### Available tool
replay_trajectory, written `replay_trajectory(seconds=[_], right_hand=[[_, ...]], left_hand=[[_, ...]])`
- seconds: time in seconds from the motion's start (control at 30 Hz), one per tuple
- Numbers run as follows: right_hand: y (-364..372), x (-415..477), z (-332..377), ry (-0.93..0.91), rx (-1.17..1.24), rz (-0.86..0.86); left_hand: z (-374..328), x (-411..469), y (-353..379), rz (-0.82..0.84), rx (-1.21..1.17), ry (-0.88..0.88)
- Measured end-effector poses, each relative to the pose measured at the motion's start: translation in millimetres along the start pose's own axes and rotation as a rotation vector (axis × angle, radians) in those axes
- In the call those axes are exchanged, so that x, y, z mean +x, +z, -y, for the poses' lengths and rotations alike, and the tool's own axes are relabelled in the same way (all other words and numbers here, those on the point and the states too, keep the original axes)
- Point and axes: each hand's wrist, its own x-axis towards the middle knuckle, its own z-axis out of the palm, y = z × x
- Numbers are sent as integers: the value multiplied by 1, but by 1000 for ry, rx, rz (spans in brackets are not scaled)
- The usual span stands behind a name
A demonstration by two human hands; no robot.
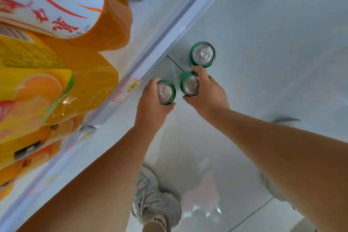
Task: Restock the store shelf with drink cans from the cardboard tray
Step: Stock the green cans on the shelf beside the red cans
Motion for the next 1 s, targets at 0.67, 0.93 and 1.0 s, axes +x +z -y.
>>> replay_trajectory(seconds=[0.67, 0.93, 1.0], right_hand=[[-382, -387, 282, -312, 392, -188], [-475, -522, 420, -706, 571, -169], [-485, -544, 448, -793, 566, -158]], left_hand=[[-323, -357, -397, -162, -289, 146], [-391, -505, -542, -542, -602, 321], [-397, -530, -568, -587, -688, 364]])
